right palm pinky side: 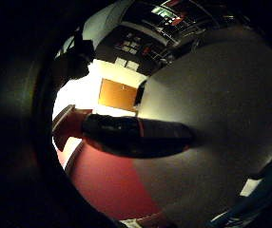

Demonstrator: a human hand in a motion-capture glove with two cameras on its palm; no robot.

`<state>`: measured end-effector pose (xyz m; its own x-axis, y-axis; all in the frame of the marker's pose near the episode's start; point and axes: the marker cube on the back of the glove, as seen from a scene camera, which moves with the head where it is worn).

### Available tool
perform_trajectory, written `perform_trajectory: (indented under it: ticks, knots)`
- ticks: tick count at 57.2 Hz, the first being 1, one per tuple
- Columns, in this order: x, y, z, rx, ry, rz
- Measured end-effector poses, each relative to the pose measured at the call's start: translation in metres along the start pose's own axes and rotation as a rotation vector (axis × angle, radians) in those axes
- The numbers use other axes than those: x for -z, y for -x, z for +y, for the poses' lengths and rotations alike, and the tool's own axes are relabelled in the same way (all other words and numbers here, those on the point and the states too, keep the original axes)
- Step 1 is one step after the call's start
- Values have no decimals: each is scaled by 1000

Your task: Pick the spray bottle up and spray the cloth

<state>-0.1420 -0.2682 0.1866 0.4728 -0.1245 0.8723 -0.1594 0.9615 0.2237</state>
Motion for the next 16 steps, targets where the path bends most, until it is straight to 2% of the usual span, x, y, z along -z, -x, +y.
perform_trajectory:
  ticks: [4, 9, 12, 16]
  knots:
    - [11, 6, 6, -14, -3, 10]
    - [22, -2, 18, -27, 0, 171]
    - [27, -11, 13, -22, -73, 281]
    - [31, 3, 28, -19, -19, 235]
